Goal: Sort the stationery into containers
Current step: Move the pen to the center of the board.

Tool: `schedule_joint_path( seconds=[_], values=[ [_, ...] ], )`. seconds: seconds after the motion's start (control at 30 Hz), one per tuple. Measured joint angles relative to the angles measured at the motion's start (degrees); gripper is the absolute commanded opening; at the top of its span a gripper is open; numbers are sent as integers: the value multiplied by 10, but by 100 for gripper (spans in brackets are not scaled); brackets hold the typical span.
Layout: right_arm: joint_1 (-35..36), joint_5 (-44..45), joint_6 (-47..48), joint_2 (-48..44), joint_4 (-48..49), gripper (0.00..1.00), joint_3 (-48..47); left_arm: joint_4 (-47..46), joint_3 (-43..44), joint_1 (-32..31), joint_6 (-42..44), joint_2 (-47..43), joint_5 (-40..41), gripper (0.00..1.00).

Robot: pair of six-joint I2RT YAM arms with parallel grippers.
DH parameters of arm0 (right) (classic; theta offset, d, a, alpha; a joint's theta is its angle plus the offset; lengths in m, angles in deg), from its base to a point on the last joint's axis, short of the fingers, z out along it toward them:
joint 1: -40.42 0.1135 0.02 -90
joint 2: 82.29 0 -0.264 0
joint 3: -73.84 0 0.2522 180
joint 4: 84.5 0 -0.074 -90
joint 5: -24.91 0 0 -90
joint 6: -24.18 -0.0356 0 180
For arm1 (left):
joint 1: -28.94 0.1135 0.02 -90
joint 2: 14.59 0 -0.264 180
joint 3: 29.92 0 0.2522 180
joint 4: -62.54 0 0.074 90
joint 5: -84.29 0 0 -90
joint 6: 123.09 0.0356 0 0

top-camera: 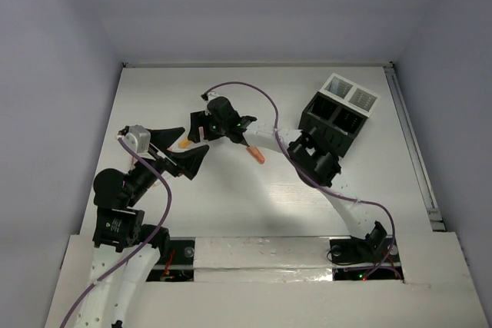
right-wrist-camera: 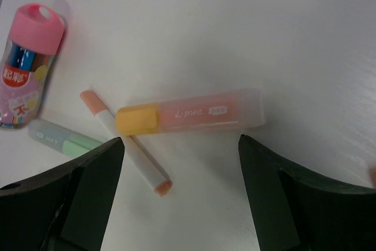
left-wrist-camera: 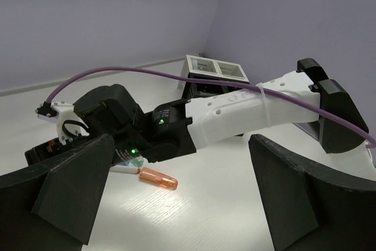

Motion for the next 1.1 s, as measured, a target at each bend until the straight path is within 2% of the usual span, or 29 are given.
schedule_joint_path(
  seconds=[0.17,0.4,0.53,0.8,0.87,0.9,1.0,1.1],
  values=[
    [2,35,-15,23,-3,85,-36,0,0,0,0,-4,1,99],
    [11,105,-10,100,-49,83,-173,0,0,0,0,-6,6,99],
    [26,156,10,117,-73,74,-206,0,0,-3,0,-6,10,99],
    [50,224,93,140,-121,68,-255,1,0,-7,0,-6,13,99],
    [55,236,122,151,-129,60,-271,1,0,-9,0,-6,14,99],
    [58,244,137,155,-132,59,-278,1,0,-9,0,-6,14,99],
    [66,264,172,158,-135,53,-281,1,0,-9,0,-6,14,99],
    [70,280,188,153,-115,53,-258,1,0,-9,0,-6,15,99]
  ],
)
